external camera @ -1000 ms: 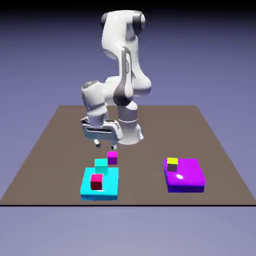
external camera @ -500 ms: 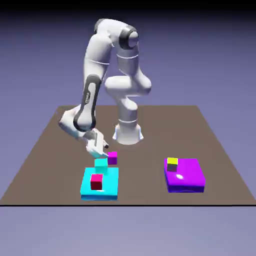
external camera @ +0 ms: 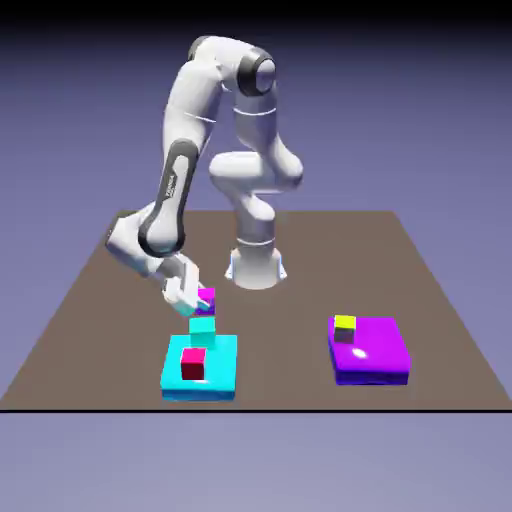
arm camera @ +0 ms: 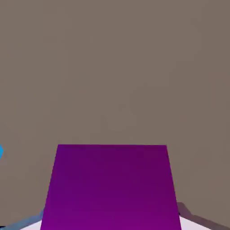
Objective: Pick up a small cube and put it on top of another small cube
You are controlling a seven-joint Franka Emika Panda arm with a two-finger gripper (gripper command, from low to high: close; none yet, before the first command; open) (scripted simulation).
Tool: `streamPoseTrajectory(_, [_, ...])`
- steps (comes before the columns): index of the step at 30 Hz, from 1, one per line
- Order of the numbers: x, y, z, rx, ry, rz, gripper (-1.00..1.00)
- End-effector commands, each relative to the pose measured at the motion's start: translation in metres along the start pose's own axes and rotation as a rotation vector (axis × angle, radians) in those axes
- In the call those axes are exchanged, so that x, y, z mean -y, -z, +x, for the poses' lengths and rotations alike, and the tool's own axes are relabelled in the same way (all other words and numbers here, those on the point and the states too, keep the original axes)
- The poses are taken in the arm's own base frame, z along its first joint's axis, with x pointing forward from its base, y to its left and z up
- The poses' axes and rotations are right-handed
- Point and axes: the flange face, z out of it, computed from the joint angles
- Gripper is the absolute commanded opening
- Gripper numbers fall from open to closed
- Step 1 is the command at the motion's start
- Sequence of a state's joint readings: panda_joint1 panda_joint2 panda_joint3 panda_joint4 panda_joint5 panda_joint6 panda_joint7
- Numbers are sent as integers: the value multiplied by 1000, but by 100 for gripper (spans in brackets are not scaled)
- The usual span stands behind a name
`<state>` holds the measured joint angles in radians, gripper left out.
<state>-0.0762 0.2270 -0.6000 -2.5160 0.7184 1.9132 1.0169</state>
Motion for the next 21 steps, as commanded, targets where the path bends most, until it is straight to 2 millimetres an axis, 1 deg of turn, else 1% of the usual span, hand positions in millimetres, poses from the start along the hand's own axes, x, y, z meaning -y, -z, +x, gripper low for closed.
streamPoseTrajectory(1, [7,8,-11,-6,6,-6,-100])
streamPoseTrajectory(5, [31,40,-57,-25,29,-25,-100])
streamPoseTrajectory(9, [46,72,-106,-53,48,-43,-100])
streamPoseTrajectory(10, [47,73,-108,-55,48,-44,-100])
streamPoseTrajectory(11, [47,73,-108,-55,48,-44,-100])
streamPoseTrajectory(14, [55,11,-95,-55,48,-45,-100])
streamPoseTrajectory(15, [55,10,-95,-55,48,-45,-100])
streamPoseTrajectory(16, [55,10,-95,-55,48,-45,100])
streamPoseTrajectory(17, [55,10,-95,-55,48,-45,100])
streamPoseTrajectory(20, [47,72,-108,-55,48,-44,100])
streamPoseTrajectory(21, [47,73,-108,-55,48,-44,100])
